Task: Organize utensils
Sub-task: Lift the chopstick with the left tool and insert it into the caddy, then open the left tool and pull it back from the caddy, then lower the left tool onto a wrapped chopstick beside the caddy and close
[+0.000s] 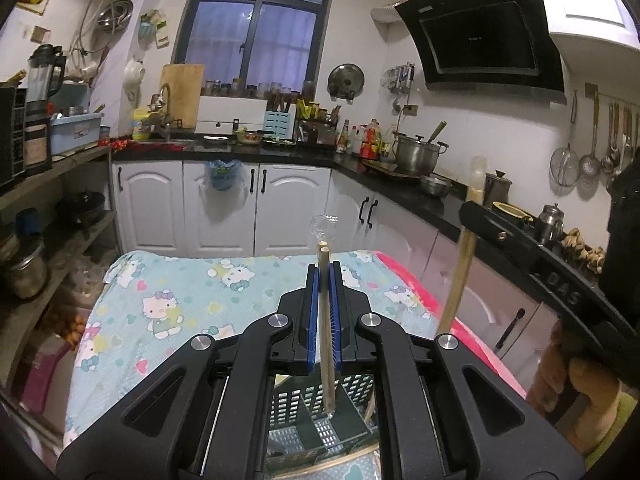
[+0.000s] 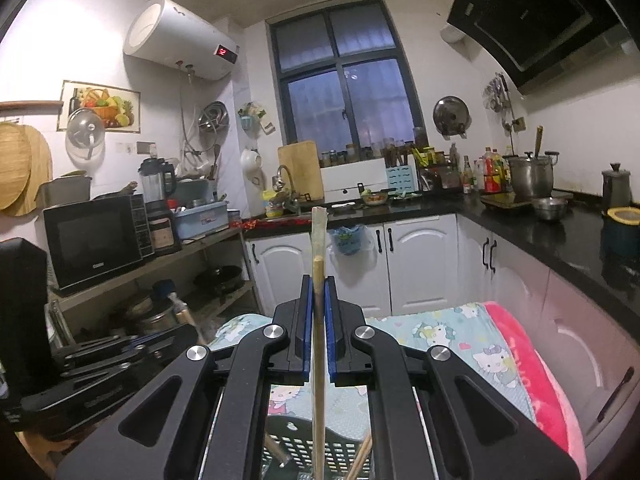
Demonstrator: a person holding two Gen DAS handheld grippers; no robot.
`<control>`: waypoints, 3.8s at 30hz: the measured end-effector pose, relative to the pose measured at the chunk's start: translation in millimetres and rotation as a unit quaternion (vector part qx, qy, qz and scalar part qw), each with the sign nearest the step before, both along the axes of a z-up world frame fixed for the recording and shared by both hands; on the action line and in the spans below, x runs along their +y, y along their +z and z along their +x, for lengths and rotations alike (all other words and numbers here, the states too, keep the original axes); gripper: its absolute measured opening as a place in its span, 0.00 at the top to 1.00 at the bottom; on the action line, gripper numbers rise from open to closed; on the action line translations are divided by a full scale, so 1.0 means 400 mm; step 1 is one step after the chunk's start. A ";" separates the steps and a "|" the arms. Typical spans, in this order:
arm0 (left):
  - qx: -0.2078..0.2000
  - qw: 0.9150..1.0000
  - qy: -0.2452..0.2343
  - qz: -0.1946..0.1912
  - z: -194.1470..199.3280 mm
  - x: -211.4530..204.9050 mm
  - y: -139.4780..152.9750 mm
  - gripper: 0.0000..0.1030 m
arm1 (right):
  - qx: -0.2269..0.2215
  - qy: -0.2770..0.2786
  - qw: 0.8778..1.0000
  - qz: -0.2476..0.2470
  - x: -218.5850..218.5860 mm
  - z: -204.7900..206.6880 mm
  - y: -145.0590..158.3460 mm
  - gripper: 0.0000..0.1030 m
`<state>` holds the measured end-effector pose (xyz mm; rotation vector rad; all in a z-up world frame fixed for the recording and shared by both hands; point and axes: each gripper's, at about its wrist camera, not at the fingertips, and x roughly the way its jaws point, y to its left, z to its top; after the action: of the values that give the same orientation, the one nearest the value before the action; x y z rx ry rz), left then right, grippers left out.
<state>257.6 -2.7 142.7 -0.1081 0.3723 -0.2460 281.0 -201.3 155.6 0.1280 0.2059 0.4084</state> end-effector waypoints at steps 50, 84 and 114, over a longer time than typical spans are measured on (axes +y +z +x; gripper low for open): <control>0.076 0.995 0.014 -0.054 -0.174 0.097 -0.106 0.10 | 0.157 -0.017 0.986 -0.054 -0.059 -0.116 -0.202 0.47; 0.177 0.983 0.026 -0.039 -0.251 0.108 -0.301 0.10 | 0.204 0.000 0.975 -0.084 -0.039 -0.204 -0.277 0.47; 0.312 0.942 0.010 -0.122 -0.109 0.099 -0.538 0.53 | 0.309 -0.012 0.945 -0.110 -0.094 -0.091 -0.538 0.65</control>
<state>213.9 37.0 -72.7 -0.4408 0.9726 -0.2329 244.5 -239.1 -59.6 0.0356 0.8673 0.3072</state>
